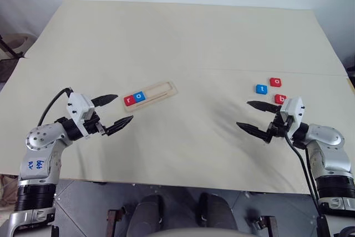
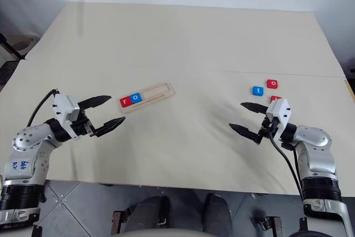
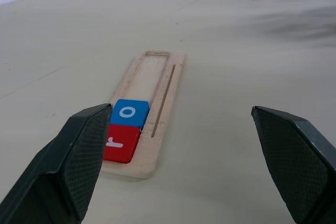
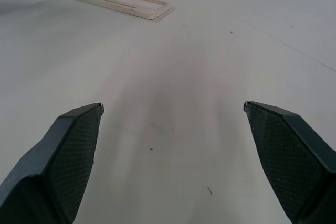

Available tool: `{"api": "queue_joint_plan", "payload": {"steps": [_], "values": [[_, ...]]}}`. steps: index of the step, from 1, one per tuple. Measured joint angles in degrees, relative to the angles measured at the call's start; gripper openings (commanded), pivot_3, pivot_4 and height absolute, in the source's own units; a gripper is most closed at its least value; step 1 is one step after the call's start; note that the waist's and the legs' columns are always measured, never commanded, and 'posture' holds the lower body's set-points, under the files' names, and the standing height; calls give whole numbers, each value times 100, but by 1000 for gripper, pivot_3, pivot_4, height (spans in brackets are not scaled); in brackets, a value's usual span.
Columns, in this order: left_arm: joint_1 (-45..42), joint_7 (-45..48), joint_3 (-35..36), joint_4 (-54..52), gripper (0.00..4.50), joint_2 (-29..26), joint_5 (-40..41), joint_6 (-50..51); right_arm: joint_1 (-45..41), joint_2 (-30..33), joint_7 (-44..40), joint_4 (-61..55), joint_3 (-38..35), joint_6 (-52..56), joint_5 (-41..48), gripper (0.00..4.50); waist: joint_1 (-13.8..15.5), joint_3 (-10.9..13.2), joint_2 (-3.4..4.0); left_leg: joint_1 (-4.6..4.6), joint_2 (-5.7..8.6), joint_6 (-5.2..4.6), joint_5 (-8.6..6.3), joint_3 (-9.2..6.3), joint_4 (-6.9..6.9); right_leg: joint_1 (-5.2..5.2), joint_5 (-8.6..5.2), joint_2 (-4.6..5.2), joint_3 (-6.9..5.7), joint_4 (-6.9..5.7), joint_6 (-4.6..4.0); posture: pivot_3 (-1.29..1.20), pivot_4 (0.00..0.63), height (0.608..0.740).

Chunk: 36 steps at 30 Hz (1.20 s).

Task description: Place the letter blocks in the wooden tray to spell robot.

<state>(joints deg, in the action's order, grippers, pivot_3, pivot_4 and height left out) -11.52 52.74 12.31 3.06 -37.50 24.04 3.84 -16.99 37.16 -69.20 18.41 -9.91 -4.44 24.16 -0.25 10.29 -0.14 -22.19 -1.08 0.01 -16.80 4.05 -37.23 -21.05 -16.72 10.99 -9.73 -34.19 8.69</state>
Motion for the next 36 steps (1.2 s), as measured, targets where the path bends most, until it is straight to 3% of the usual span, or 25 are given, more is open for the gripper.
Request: {"api": "queue_joint_plan", "payload": {"steps": [5,14,20,25,31,36], "values": [[512,-64,143,-57,4489,35,-6,-81,-55,-49,-50,-1,21,-22,13,4500,-57,-1,1,4,-3,1,-1,7,5,-4,0,-2,12,0,0,0,150,740],[2026,-987,1481,-74,4489,617,88,-461,-451,-880,137,-896,513,241,131,4500,-127,0,-1,3,-40,15,-15,8,-7,-16,3,-37,31,-1,-7,0,150,740],[2222,-1028,1678,-175,4489,705,313,-341,-481,-926,182,-1152,621,333,145,4500,38,-1,-3,0,-43,7,-30,33,-26,-20,4,-39,41,-5,-9,0,150,740],[970,-486,1062,151,4489,230,324,-26,-314,-798,189,-1161,580,343,142,4500,131,-2,-5,-7,-46,11,-34,49,-40,-40,4,-45,57,-28,-11,0,150,740],[-1304,508,-56,2365,4489,-147,-459,-480,134,-438,151,-1219,366,422,170,4500,66,-4,-7,-5,-49,10,-39,79,-39,-51,4,-50,63,-27,-12,0,150,740],[-2430,1102,-649,4043,4489,-113,-1058,-1194,460,-382,360,-1658,241,599,220,4500,-59,-1,-13,-3,-57,11,-39,89,-35,-55,4,-56,66,-25,-12,0,150,740]]}}
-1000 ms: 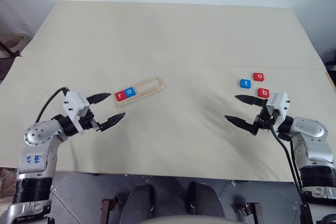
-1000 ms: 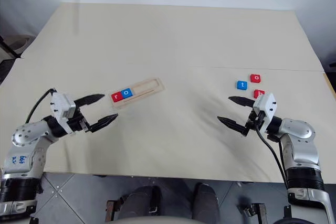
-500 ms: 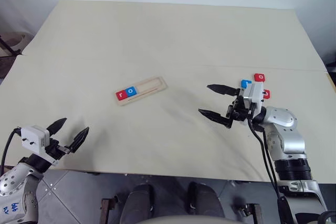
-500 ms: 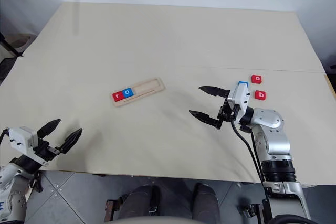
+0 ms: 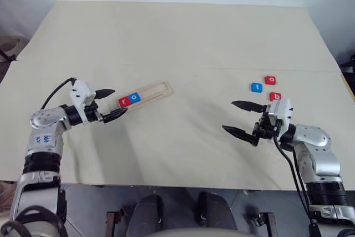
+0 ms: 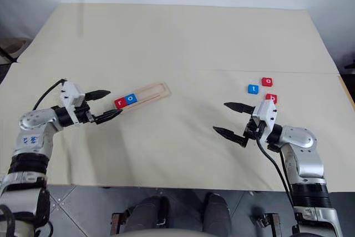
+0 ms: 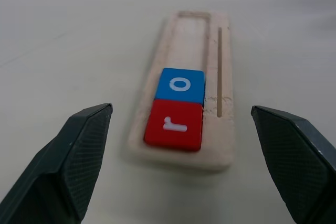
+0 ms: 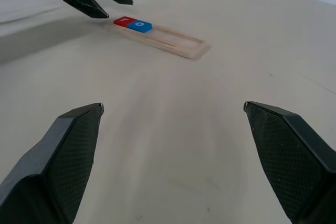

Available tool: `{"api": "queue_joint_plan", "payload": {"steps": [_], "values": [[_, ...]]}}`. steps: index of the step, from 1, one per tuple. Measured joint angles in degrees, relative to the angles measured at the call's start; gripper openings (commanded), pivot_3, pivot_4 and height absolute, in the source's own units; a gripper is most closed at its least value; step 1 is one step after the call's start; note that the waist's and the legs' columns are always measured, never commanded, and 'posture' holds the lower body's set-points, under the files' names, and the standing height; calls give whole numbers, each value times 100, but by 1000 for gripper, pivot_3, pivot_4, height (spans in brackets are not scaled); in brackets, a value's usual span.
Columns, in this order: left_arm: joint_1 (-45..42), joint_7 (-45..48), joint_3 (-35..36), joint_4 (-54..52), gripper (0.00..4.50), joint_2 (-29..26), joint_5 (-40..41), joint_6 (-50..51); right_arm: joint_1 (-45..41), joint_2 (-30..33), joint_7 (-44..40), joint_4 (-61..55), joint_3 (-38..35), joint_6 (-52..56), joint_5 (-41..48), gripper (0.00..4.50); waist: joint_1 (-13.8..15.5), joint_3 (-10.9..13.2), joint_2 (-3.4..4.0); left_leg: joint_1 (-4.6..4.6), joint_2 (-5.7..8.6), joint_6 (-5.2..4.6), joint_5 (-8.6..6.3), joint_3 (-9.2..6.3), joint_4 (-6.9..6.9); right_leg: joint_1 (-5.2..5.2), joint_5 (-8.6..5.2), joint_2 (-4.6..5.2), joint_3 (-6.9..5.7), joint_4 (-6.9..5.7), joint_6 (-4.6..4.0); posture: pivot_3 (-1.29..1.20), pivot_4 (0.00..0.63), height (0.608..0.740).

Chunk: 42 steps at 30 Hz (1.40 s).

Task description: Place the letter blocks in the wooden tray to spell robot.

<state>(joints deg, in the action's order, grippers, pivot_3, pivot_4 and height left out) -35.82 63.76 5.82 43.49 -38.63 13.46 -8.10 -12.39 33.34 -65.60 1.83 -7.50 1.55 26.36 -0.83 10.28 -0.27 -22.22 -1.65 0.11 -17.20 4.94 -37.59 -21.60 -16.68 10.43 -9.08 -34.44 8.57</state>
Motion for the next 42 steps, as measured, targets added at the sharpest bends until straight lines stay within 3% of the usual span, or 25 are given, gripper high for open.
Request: {"api": "queue_joint_plan", "payload": {"steps": [4,9,14,21,29,34,41,42], "values": [[-561,219,-284,1059,4489,69,-390,-421,235,24,305,-577,-105,259,95,4500,-11,1,-2,-1,0,0,0,0,-4,0,0,1,2,-2,0,0,150,740],[-866,388,-335,1612,4489,142,-544,-572,470,86,580,-1009,-226,511,186,4500,31,1,-4,-1,0,-2,-1,0,-9,0,0,2,4,-6,0,0,150,740],[-977,436,-324,1811,3387,211,-558,-549,563,117,734,-1123,-253,608,208,4500,61,0,-5,1,0,-6,-4,4,-14,0,0,3,8,-9,0,0,150,740],[-985,781,-471,1532,3385,589,-586,-694,862,204,950,-1317,-470,632,208,4500,171,0,-4,-7,2,-13,-12,6,-35,2,1,6,8,-11,2,0,150,740],[-1254,1244,-1196,756,3385,1328,-851,-165,2329,402,1115,-1622,-1397,570,180,4500,234,1,-8,-17,1,-19,-22,9,-48,2,3,5,8,-8,6,0,150,740],[-1692,1194,-1614,676,3385,1853,-1121,36,3184,158,1363,-1889,-1985,443,218,4500,209,3,-11,-11,-1,-17,-23,12,-45,2,3,3,12,-8,6,0,150,740],[-1792,1137,-1768,929,3385,2061,-1258,54,3576,-83,1576,-2007,-2053,281,217,4500,142,3,-11,-8,-3,-18,-24,12,-44,0,3,3,16,-9,5,0,150,740],[-1792,1139,-1761,929,3735,2060,-1256,82,3593,-112,1592,-2024,-2053,248,217,4500,148,3,-11,-7,-3,-19,-24,13,-45,1,3,4,17,-9,5,0,150,740]]}}
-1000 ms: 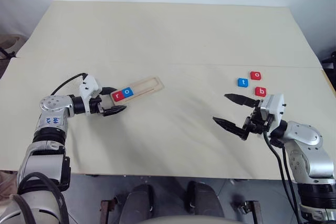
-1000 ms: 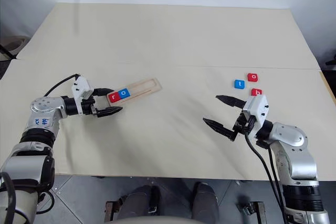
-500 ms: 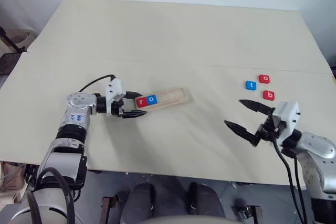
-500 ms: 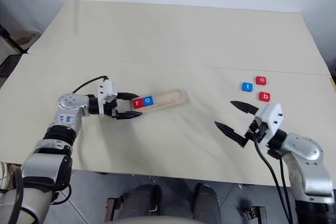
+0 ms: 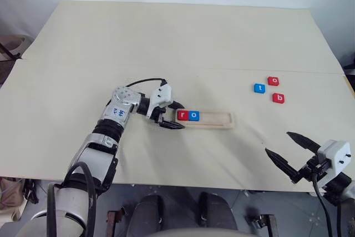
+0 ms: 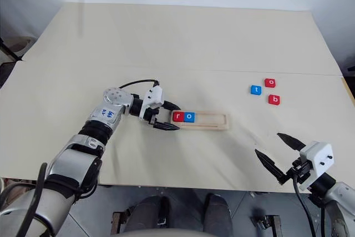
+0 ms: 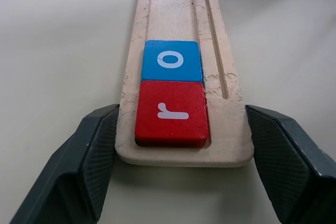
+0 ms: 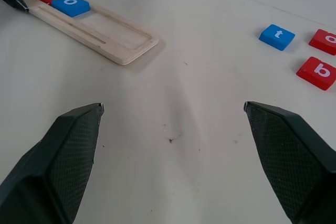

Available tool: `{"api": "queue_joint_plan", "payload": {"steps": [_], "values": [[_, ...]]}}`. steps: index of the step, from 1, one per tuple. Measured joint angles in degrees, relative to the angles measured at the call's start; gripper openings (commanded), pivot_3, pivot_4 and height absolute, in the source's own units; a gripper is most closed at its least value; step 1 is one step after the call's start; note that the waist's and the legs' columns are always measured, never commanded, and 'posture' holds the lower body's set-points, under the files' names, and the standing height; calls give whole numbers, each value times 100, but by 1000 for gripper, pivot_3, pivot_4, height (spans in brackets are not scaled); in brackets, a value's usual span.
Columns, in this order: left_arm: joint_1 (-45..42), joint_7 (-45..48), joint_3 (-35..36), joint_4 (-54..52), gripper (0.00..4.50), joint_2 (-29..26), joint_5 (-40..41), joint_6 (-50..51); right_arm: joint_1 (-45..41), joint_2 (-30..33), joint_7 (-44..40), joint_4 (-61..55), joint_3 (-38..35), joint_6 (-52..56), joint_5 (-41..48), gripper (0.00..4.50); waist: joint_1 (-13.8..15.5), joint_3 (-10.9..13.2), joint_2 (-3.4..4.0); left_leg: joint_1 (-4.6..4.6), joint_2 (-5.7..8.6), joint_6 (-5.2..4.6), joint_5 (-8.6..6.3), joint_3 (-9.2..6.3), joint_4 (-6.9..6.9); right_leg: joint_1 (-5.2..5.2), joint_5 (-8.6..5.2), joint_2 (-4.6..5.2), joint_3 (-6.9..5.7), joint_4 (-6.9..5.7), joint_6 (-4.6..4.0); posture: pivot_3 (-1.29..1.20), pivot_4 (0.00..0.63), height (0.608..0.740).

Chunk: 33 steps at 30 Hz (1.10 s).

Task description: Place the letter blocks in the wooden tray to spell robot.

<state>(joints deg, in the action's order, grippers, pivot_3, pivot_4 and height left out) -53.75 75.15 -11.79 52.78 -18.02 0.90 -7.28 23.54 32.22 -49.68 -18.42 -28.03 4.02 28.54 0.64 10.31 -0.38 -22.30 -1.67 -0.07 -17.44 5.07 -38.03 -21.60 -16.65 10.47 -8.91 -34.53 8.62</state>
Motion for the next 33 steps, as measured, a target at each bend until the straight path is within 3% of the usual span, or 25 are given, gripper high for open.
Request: {"api": "queue_joint_plan", "payload": {"steps": [3,12,20,24,29,33], "values": [[0,2,64,0,4457,7,20,86,15,-21,33,-4,0,-40,1,4500,15,0,0,0,0,0,0,0,-1,0,0,0,0,0,0,0,150,740],[344,234,979,-641,4457,-459,863,-39,104,-402,427,-4,-75,-144,112,4500,0,-1,2,0,-3,0,0,-2,-1,0,0,0,0,-4,0,0,150,740],[1879,312,1747,-2358,4457,-1553,1697,730,239,-974,1176,-4,-416,-238,147,4500,-74,-3,6,6,-4,3,-2,-3,2,0,-1,-1,4,-11,-1,0,150,740],[2652,72,2096,-2844,4457,-1753,1814,725,199,-1013,1198,222,-445,-393,113,4500,-57,-3,6,11,-5,0,-6,-3,1,2,-1,0,9,-12,-2,0,150,740],[3313,-287,2200,-3757,4457,-1650,2010,822,-572,-669,1101,817,-335,-367,83,4500,-83,-3,7,14,-6,-2,-10,4,-3,0,-1,1,20,-18,-2,0,150,740],[3609,-622,2202,-4564,4457,-1563,2277,1208,-1798,102,1365,1265,27,599,-38,4500,-110,-5,11,23,-11,0,-10,11,-2,-2,-2,-3,27,-27,-4,0,150,740]]}}
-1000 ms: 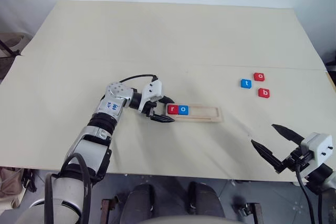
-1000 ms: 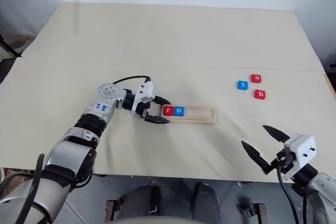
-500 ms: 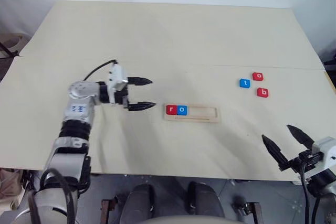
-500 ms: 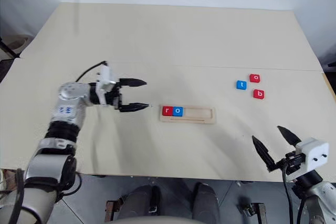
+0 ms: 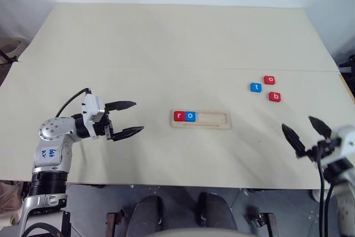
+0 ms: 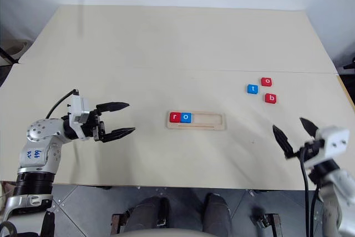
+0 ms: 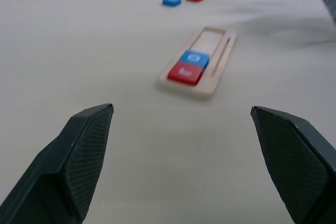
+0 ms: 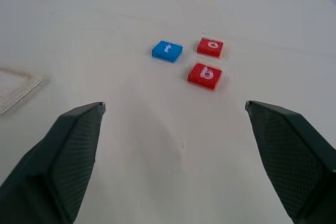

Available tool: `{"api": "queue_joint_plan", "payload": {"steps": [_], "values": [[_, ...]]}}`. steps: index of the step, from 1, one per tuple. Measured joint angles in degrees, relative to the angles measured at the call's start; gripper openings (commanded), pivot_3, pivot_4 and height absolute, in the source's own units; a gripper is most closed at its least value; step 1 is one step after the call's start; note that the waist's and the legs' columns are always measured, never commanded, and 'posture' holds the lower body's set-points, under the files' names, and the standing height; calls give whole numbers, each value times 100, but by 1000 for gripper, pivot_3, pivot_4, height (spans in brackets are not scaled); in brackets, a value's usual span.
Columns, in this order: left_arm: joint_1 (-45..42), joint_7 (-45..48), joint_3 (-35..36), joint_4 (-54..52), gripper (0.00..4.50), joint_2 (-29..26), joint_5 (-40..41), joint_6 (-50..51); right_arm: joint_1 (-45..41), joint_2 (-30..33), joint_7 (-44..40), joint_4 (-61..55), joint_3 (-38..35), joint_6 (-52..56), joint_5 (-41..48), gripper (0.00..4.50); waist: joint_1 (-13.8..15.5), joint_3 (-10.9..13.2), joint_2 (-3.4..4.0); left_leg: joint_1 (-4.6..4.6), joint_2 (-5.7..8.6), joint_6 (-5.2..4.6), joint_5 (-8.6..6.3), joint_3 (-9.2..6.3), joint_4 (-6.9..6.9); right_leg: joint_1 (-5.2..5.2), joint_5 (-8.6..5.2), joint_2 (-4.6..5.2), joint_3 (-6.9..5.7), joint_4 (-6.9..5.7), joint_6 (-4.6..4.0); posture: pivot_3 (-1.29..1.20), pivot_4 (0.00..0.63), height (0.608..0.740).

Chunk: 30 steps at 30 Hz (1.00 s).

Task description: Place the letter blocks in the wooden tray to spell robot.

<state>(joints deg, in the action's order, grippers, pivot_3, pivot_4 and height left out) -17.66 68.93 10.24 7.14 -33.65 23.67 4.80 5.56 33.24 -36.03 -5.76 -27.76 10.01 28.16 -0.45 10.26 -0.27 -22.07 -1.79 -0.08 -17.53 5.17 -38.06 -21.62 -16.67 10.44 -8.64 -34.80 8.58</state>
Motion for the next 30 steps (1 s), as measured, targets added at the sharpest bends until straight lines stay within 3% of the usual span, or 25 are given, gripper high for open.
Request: {"api": "queue_joint_plan", "payload": {"steps": [4,10,13,18,30], "values": [[249,-316,-15,-521,4457,97,131,247,-1285,546,402,598,579,1164,-361,4500,7,-1,4,-2,1,0,0,6,-1,-4,0,1,3,2,0,0,150,740],[477,-634,-46,-927,4457,136,183,363,-3053,547,933,1588,1393,2237,-869,4500,41,-1,4,-12,3,0,0,8,-4,-8,0,2,1,6,0,0,150,740],[529,-775,-46,-1038,4457,139,194,436,-3524,386,1188,1684,1536,2695,-924,4500,35,-1,3,-17,2,0,0,8,-4,-10,0,2,-1,9,1,0,150,740],[597,-907,-45,-1211,4457,140,299,509,-3733,182,1607,1487,1577,3503,-916,4500,35,-1,4,-19,3,0,0,9,-3,-13,0,2,-1,9,1,0,150,740],[649,-1011,-84,-1342,4457,140,323,605,-3818,175,1988,1164,1436,4024,-915,4500,27,-1,4,-27,2,0,0,13,-1,-28,0,1,2,6,0,0,150,740]]}}
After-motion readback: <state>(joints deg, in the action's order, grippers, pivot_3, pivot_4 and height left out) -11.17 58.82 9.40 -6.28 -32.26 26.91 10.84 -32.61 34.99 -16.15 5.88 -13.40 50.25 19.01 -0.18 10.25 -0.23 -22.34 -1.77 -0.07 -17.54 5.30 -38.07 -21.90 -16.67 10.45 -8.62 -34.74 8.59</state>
